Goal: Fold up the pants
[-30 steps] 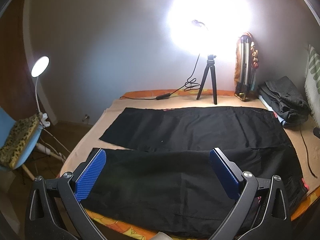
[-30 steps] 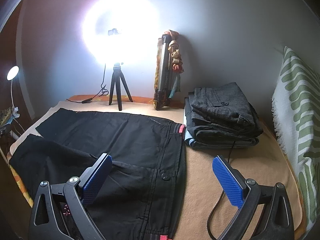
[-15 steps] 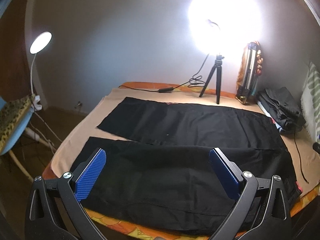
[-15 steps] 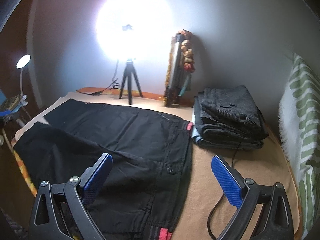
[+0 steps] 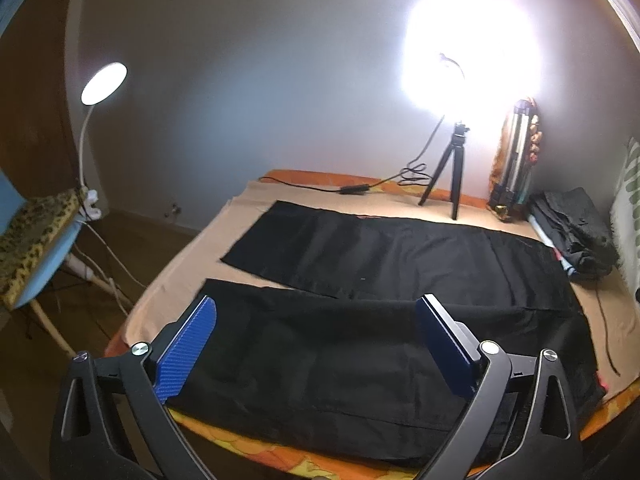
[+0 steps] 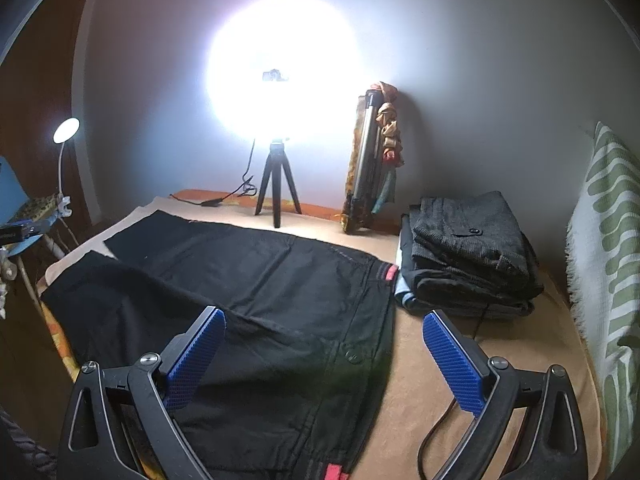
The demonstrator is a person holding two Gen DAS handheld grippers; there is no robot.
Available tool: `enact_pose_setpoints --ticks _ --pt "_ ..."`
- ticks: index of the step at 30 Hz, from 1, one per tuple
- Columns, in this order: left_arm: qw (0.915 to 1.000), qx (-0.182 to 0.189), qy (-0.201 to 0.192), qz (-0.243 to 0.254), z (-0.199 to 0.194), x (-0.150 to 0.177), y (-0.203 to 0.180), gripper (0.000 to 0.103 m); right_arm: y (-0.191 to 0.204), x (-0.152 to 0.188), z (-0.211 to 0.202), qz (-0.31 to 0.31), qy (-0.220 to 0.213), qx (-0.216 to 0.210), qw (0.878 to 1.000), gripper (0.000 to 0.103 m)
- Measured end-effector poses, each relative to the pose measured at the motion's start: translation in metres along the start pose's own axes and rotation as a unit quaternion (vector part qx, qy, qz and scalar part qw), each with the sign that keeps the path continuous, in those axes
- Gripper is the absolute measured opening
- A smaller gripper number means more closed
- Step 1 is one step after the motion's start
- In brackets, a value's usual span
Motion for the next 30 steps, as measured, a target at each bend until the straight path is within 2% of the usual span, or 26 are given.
enact_pose_setpoints --ticks 4,8,15,21,24,26,30 --pt "0.9994 0.015 0.021 -0.023 0.01 0.001 0.013 0.091 0.001 -0.001 0.012 -0.002 0.0 -0.013 1.0 0.101" --pt "0.999 0.004 0.035 -0.029 0.016 0.012 0.026 0.088 0.014 0.012 0.022 -0.029 0.033 -0.052 0.998 0.1" --pt "0.9967 0.008 0.069 -0.041 0.03 0.035 0.038 0.08 0.053 0.053 0.014 -0.112 0.076 -0.122 0.983 0.092" --pt "0.9962 0.009 0.077 -0.039 0.034 0.042 0.037 0.078 0.069 0.081 0.014 -0.151 0.107 -0.13 0.974 0.083" --pt "0.9964 0.009 0.078 -0.033 0.041 0.038 0.035 0.076 0.064 0.079 0.018 -0.141 0.114 -0.127 0.975 0.083" --pt "0.9958 0.018 0.084 -0.034 0.048 0.034 0.034 0.067 0.061 0.07 0.021 -0.134 0.113 -0.123 0.977 0.083" --pt "0.9958 0.018 0.089 -0.016 0.063 0.022 0.029 0.064 0.048 0.041 0.032 -0.119 0.1 -0.12 0.981 0.083"
Point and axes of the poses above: each gripper's, at about its wrist camera, not at the fingertips, and z roughly the way its jaws point, y to its left, x to its underside, the point moved 3 cm from there along z, roughly the way its jaws point, and after that the axes turned 2 degrees about -x, right-handed, at the moved point
